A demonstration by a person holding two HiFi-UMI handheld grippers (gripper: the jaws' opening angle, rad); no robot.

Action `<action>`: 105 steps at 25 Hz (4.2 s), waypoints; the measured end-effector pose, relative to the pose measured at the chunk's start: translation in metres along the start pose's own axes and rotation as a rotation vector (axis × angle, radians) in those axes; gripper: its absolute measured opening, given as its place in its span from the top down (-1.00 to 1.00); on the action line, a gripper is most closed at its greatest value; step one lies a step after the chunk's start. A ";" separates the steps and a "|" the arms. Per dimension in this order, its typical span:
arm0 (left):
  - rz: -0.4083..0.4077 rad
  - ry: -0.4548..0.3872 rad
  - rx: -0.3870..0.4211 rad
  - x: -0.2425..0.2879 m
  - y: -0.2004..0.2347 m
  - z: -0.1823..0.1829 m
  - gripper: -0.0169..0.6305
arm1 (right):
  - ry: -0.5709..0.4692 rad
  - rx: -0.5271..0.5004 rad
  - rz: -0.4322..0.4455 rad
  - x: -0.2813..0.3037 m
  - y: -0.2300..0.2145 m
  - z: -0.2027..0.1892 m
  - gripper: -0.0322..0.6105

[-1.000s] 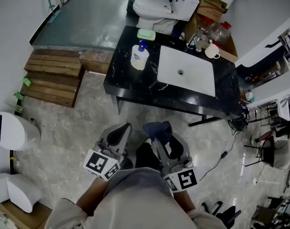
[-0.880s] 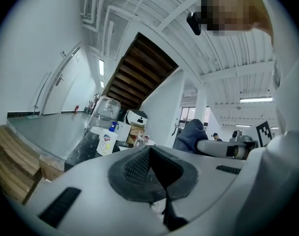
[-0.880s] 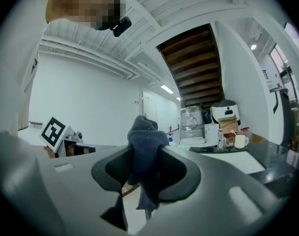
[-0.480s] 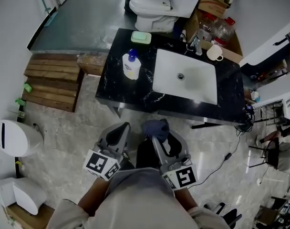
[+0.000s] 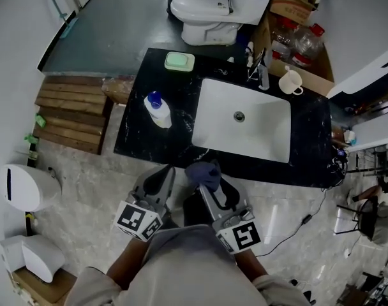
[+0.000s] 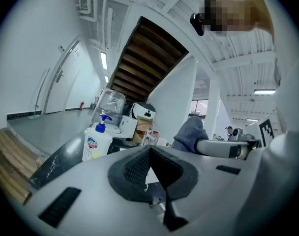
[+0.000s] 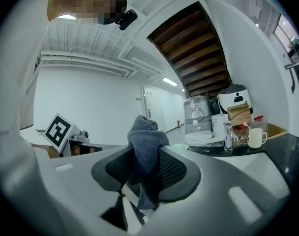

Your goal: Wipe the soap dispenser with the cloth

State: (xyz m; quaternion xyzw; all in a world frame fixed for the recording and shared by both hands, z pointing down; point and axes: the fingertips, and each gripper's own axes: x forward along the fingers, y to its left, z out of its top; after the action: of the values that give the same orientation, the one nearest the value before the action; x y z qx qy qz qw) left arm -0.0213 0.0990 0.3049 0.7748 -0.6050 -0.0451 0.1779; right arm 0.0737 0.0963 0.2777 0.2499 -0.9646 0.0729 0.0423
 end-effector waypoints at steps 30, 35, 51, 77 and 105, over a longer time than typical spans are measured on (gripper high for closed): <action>0.272 -0.003 0.149 0.071 0.094 0.056 0.92 | -0.068 0.037 0.079 0.074 -0.083 0.035 0.48; 0.276 0.026 0.143 0.079 0.120 0.051 0.81 | -0.039 0.030 0.043 0.093 -0.089 0.034 0.48; 0.080 0.126 0.291 0.121 0.142 0.051 0.41 | 0.011 0.016 -0.066 0.141 -0.094 0.028 0.48; -0.488 0.189 0.364 0.116 0.131 0.049 0.56 | 0.042 0.042 -0.063 0.207 -0.079 0.004 0.49; -0.494 0.161 0.315 0.117 0.131 0.048 0.56 | 0.095 0.090 0.095 0.251 -0.068 -0.044 0.49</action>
State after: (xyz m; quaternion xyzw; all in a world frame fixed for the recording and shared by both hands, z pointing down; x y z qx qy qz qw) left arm -0.1251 -0.0497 0.3207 0.9176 -0.3817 0.0689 0.0868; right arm -0.1097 -0.0750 0.3590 0.2020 -0.9680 0.1297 0.0732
